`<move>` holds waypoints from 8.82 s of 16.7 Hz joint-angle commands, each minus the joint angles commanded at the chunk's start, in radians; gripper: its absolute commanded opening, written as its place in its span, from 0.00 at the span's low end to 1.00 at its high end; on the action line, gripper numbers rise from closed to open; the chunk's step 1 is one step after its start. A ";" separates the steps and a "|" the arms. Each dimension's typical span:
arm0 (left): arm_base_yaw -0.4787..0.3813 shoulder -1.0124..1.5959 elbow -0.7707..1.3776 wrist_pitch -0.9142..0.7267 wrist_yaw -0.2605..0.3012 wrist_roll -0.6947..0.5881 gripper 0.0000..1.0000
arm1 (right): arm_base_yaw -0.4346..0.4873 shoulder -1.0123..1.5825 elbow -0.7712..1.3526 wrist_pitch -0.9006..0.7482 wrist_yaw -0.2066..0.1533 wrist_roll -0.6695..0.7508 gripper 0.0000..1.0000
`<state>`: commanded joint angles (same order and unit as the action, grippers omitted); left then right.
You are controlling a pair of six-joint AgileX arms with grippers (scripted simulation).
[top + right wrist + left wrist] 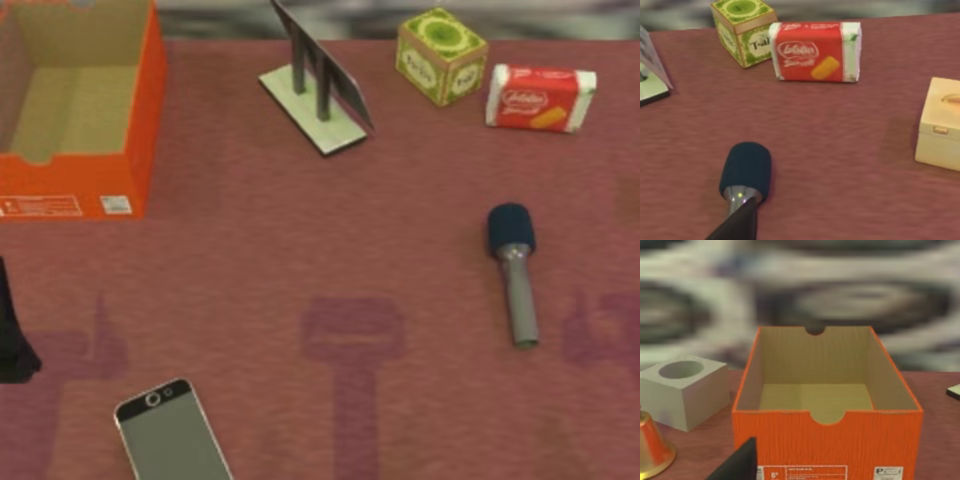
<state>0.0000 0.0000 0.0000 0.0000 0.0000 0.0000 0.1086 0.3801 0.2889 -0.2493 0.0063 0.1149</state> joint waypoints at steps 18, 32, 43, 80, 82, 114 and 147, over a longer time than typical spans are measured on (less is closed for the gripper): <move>0.000 0.000 0.000 0.000 0.000 0.000 1.00 | 0.327 1.386 0.961 -0.705 0.032 0.354 1.00; 0.000 0.000 0.000 0.000 0.000 0.000 1.00 | 0.320 1.555 0.829 -0.403 0.033 0.349 1.00; 0.000 0.000 0.000 0.000 0.000 0.000 1.00 | 0.319 1.597 0.798 -0.339 0.033 0.349 0.70; 0.000 0.000 0.000 0.000 0.000 0.000 1.00 | 0.320 1.267 0.510 0.824 -0.276 -0.011 0.00; 0.000 0.000 0.000 0.000 0.000 0.000 1.00 | 0.318 1.220 0.476 0.946 -0.313 -0.051 0.00; -0.046 0.068 0.050 0.034 0.015 0.000 1.00 | 0.520 1.217 0.489 1.101 -0.158 -0.089 0.00; -0.638 1.474 0.897 0.547 0.145 0.007 1.00 | 0.520 1.217 0.489 1.101 -0.158 -0.089 0.00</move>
<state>-0.6379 1.4735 0.8973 0.5474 0.1445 0.0068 0.6288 1.5976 0.7777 0.8512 -0.1512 0.0260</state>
